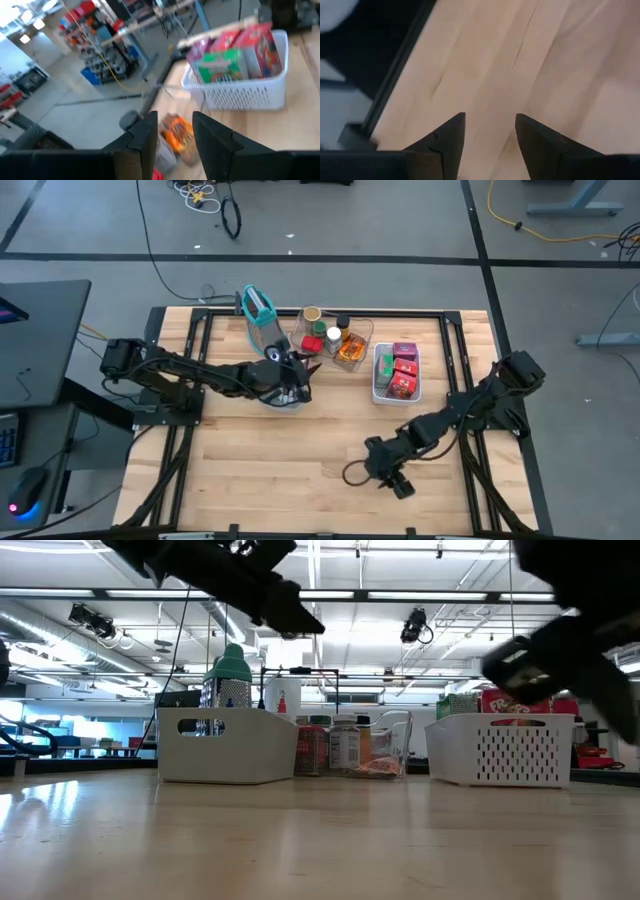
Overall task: Pick & Place Kitchen Items
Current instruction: Put the small black food coloring bottle into the gray bin
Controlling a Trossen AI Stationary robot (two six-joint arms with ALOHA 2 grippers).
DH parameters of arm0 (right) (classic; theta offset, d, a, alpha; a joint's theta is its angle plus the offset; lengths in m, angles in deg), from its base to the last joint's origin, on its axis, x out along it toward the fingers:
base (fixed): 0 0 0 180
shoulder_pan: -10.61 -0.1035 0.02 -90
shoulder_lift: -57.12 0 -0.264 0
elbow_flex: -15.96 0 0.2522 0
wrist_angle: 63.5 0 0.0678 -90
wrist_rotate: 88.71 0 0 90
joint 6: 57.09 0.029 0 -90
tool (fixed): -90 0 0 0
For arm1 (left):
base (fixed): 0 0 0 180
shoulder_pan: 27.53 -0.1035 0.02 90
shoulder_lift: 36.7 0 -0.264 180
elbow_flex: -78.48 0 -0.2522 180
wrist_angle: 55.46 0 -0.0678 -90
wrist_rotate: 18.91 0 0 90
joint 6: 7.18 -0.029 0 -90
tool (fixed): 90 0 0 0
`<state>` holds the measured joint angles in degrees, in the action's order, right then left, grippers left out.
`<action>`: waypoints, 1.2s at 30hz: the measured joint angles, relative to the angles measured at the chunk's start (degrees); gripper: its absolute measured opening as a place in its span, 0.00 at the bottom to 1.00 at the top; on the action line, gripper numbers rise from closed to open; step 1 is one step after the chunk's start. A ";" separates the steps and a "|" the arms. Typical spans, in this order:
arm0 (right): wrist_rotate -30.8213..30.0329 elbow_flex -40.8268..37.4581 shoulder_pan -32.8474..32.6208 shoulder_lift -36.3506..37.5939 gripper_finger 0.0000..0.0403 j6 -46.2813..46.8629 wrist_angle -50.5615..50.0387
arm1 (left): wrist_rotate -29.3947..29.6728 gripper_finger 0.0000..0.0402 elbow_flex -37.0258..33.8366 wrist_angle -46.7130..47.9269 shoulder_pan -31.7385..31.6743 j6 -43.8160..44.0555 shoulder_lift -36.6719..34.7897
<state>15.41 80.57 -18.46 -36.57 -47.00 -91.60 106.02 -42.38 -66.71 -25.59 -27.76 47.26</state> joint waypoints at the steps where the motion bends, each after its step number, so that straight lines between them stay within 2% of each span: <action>1: 0.45 0.00 -0.69 0.00 0.45 0.20 -1.40 | 0.07 0.32 0.00 -1.33 0.00 -0.40 0.00; 6: 4.95 -0.01 -5.11 0.00 0.45 -0.73 -5.71 | 3.00 0.32 0.00 -6.34 -0.15 0.31 0.00; 9: 5.81 -0.01 -7.90 0.00 0.45 -6.50 -7.20 | 6.11 0.32 0.00 -6.52 -0.15 0.35 0.00; 11: 4.23 0.00 -9.62 0.00 0.45 -13.02 -7.77 | 7.26 0.32 0.00 -6.48 -0.32 0.17 0.00; 13: 0.17 0.00 -11.22 0.00 0.45 -18.95 -7.84 | 7.62 0.32 0.00 -6.39 -0.54 0.24 0.00; 16: -5.04 0.00 -12.63 0.00 0.45 -23.08 -8.62 | 7.68 0.32 0.00 -6.39 -0.81 0.93 0.00; 23: -5.81 -0.04 -12.83 0.00 0.45 -27.71 -11.90 | 7.68 0.32 0.00 -5.59 -0.79 1.97 0.00; 28: -5.66 -3.90 -12.74 0.00 0.45 -28.61 -6.44 | 7.68 0.32 0.00 -5.28 -0.81 3.00 0.00; 36: -8.77 -12.83 -12.78 0.26 0.44 -28.61 11.15 | 7.61 0.32 0.00 -5.34 -0.81 2.19 0.00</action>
<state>6.64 67.74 -31.24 -36.30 -75.61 -80.45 113.64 -42.38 -72.05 -26.40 -25.57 47.26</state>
